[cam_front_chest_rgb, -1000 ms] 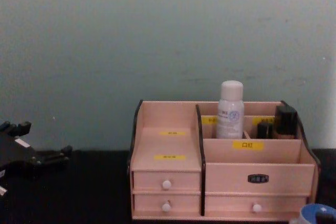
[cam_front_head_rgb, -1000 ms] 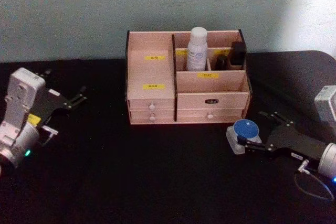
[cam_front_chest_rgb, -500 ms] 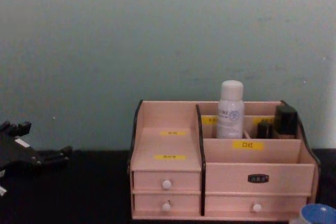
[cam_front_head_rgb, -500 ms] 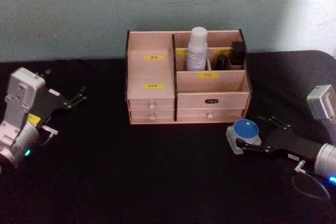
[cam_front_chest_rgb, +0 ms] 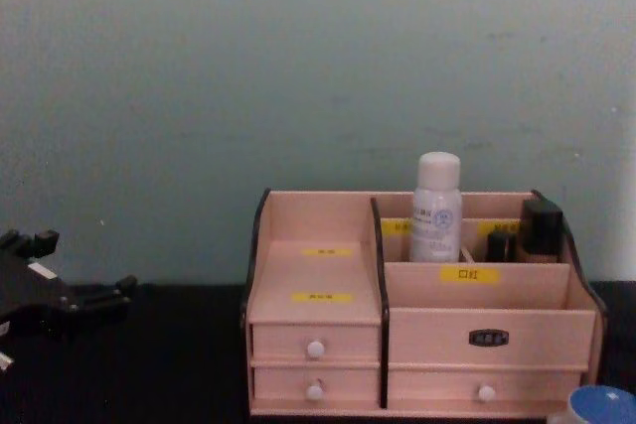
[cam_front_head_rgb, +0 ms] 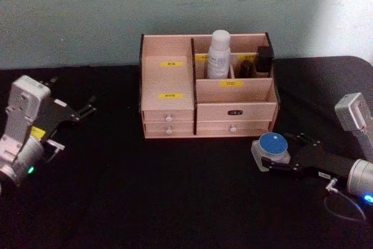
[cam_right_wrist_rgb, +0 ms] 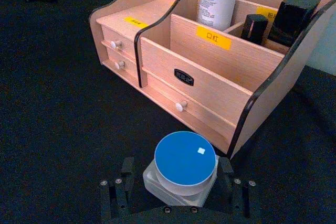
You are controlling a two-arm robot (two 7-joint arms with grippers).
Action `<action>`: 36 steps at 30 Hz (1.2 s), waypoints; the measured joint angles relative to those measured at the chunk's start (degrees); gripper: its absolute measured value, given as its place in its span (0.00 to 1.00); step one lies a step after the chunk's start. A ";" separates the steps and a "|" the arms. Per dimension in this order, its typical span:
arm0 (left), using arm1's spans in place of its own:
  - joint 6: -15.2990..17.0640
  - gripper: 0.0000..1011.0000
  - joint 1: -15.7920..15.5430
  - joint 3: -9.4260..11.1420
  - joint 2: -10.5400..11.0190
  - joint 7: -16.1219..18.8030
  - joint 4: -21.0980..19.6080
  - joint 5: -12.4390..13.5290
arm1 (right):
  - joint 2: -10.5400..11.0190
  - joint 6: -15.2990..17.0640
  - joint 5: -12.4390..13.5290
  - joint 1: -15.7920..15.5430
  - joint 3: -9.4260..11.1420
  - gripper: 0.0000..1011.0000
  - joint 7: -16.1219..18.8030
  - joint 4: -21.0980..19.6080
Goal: Pick up the facial cleanser and watermelon frost from the table and place them into the tiered storage box.
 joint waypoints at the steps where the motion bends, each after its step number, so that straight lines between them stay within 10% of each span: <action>1: 0.00 0.99 0.00 0.00 0.00 0.00 0.00 0.00 | -0.01 0.18 0.08 0.13 -0.12 0.99 -0.04 0.08; 36: 0.00 0.99 0.00 0.00 0.00 0.00 0.00 0.00 | -0.86 -0.08 0.26 1.49 -1.01 0.99 -0.99 2.07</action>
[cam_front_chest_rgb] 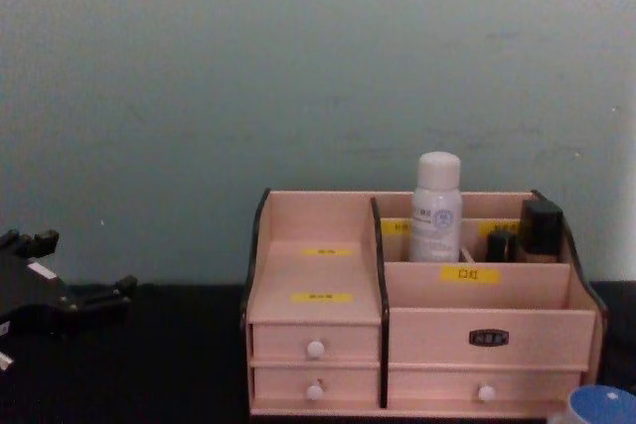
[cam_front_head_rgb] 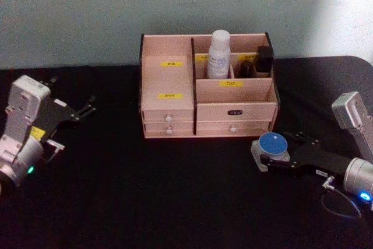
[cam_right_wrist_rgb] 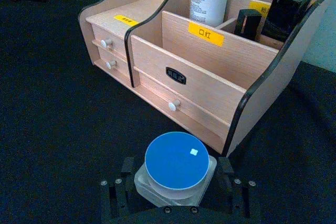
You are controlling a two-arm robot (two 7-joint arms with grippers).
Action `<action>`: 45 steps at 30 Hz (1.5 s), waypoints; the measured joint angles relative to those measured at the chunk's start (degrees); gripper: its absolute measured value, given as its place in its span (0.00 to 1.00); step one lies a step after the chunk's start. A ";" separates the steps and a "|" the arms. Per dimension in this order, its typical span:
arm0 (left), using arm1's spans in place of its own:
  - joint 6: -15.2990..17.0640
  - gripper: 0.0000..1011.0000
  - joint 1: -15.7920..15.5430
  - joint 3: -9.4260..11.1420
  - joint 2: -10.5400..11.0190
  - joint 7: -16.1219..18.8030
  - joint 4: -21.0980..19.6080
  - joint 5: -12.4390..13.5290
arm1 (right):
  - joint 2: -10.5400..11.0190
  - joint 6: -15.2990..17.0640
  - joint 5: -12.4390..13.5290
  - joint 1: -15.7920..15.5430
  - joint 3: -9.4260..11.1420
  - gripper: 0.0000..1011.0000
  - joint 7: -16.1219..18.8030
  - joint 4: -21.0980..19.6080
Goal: Pick up the facial cleanser and watermelon frost from the table and place them into the tiered storage box.
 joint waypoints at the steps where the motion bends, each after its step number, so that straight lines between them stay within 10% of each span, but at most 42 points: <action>1: 0.00 0.99 0.00 0.00 0.00 0.00 0.00 0.00 | -0.01 -0.01 0.01 0.00 0.00 0.99 -0.01 0.00; 36: 0.00 0.99 0.00 0.00 0.00 0.00 0.00 0.00 | 0.00 -0.02 0.03 -0.01 -0.02 0.99 0.09 0.02; 45: 0.00 0.99 0.00 0.00 0.00 0.00 0.00 0.00 | 0.00 -0.02 0.03 0.00 -0.01 0.80 0.09 0.01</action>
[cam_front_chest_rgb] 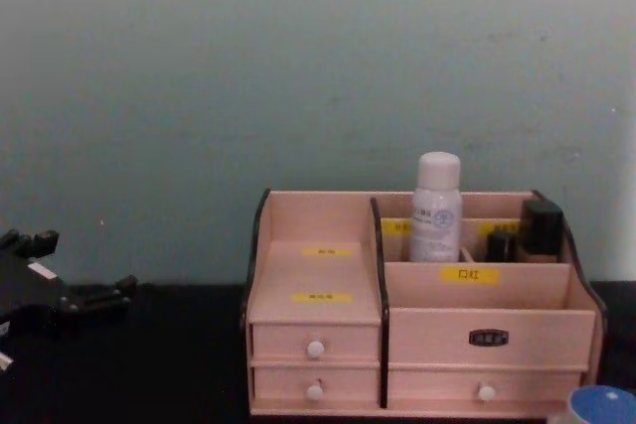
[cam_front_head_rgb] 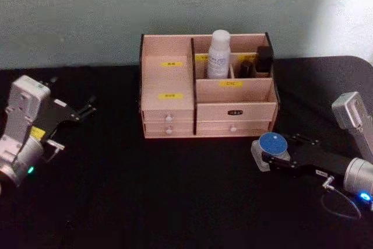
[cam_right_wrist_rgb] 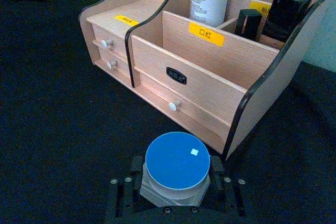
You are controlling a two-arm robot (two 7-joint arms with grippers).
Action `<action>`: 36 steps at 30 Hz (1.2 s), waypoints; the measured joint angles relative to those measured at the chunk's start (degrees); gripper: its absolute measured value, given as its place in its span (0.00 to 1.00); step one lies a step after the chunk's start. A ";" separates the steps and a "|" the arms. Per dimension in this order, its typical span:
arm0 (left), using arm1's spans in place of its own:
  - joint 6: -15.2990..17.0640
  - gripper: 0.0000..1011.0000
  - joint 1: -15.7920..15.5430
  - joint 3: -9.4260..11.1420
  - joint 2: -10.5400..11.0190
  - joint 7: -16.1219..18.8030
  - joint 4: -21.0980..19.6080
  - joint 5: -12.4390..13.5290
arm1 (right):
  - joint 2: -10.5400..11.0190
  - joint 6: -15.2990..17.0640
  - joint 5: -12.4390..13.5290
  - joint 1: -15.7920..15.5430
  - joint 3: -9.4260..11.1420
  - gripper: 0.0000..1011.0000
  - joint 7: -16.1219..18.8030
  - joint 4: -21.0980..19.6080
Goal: Pick up the facial cleanser and watermelon frost from the table and place them into the tiered storage box.
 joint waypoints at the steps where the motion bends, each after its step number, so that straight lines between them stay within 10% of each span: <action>1: 0.00 0.99 0.00 0.00 0.00 0.00 0.00 0.00 | 0.00 0.00 0.00 0.00 0.00 0.76 0.00 0.00; 36: 0.00 0.99 0.00 0.00 0.00 0.00 0.00 0.00 | 1.18 0.03 1.17 -0.27 0.12 0.69 1.94 -0.77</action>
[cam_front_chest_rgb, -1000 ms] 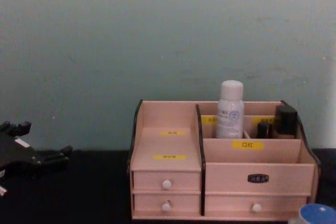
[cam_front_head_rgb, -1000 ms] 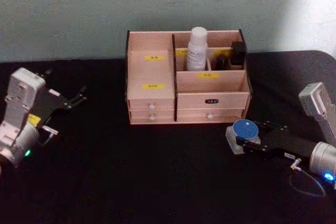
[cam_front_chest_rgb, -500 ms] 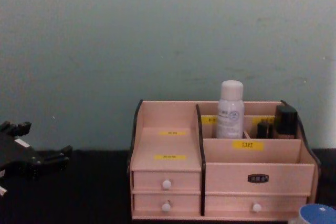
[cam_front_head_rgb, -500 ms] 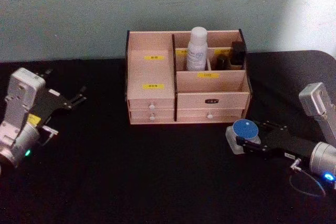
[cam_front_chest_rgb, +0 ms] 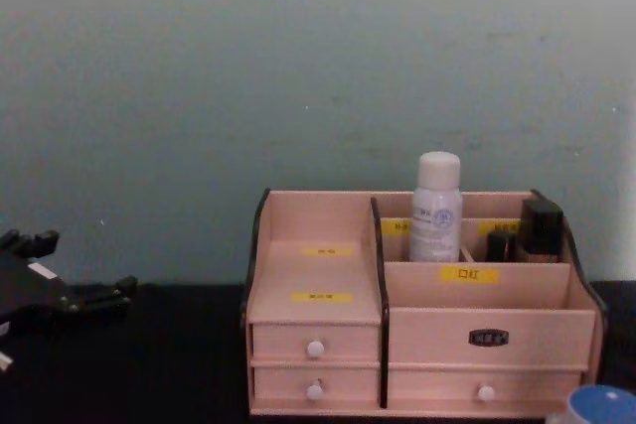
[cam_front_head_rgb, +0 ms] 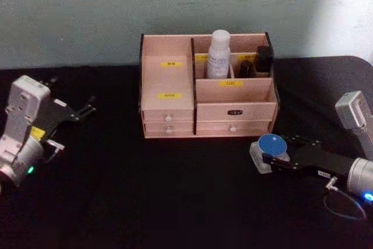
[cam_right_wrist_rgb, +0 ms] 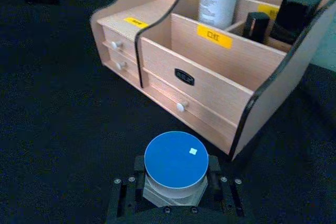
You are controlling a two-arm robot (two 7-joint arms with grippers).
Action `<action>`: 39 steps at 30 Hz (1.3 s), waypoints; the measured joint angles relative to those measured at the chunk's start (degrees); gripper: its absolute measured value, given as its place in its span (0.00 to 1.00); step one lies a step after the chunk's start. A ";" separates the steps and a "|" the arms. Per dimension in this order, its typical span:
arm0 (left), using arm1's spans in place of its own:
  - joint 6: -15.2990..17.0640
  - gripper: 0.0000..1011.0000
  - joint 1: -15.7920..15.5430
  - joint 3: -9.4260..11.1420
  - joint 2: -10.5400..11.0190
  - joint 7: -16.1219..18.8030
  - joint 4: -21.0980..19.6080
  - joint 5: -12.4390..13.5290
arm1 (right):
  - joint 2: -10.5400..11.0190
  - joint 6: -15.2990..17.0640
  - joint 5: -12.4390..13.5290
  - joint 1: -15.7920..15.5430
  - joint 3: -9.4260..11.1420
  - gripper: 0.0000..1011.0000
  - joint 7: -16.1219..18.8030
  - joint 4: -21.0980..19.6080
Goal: Pick up the facial cleanser and watermelon frost from the table and place them into the tiered storage box.
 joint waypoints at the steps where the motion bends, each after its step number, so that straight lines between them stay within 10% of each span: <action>1: 0.00 0.99 0.00 0.00 0.00 0.00 0.00 0.00 | 0.25 -0.10 0.23 -0.01 0.00 0.69 0.40 -0.28; 19: 0.00 0.99 0.00 0.00 0.00 0.00 0.00 0.00 | 0.79 -2.01 1.12 4.63 -3.84 0.69 5.58 -1.44; 39: 0.00 0.99 0.00 0.00 0.00 0.00 0.00 0.00 | -5.16 -3.03 3.06 15.20 -10.84 0.69 10.71 2.58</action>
